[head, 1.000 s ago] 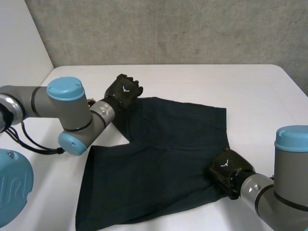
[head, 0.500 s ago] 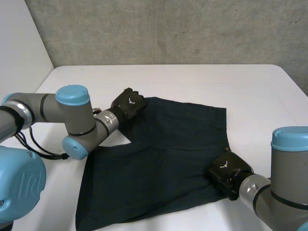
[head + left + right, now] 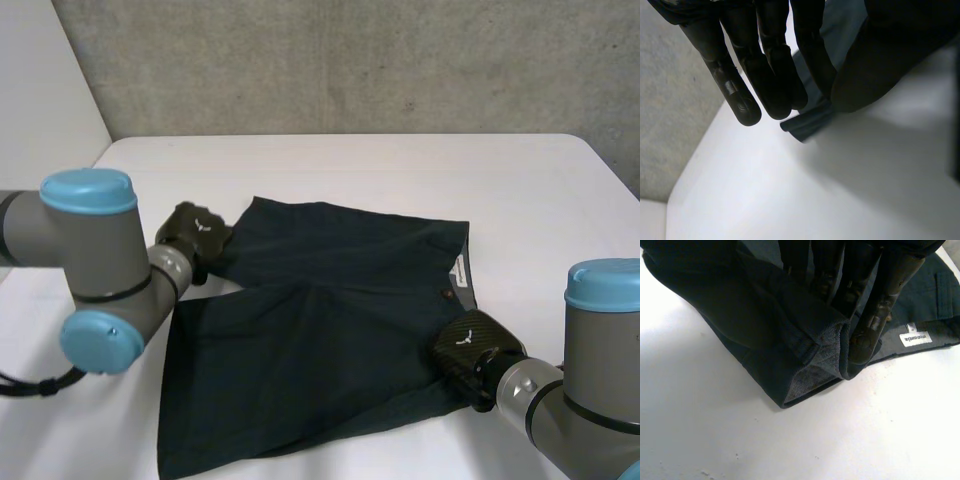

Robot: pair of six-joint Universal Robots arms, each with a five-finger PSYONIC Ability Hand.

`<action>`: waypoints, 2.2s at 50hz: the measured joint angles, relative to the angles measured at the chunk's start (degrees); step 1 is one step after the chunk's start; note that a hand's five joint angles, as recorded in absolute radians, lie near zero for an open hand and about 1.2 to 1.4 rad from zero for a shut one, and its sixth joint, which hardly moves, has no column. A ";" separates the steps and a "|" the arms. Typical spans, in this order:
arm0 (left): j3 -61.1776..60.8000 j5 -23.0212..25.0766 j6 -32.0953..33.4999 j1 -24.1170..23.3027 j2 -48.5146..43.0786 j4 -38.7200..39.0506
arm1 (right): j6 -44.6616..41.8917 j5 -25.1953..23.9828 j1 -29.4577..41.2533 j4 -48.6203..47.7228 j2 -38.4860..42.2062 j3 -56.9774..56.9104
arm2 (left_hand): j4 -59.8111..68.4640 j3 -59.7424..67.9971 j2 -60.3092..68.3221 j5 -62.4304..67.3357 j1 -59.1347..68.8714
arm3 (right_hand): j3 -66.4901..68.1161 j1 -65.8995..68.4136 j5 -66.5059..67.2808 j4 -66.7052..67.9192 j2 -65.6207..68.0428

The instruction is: Fold the shorts.

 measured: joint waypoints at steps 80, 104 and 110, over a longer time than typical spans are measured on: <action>-38.42 -7.59 -23.17 -9.51 30.52 -7.76 | 19.49 -0.07 -0.27 2.11 -13.73 1.44 | -0.29 -0.24 -0.19 0.18 -1.58 | 0.00 0.00 0.00 0.24 0.00; -23.80 -7.20 -20.31 -9.33 65.22 -34.07 | 9.30 -6.16 -4.13 26.41 -38.88 -5.30 | -0.06 0.01 -0.04 0.18 -1.58 | 0.00 0.00 0.00 0.24 0.00; -23.36 -6.25 -20.40 -9.35 67.18 -35.63 | 8.92 -8.53 -6.44 30.19 -40.64 -6.53 | -0.06 0.01 -0.04 0.18 -1.58 | 0.00 0.00 0.00 0.24 0.00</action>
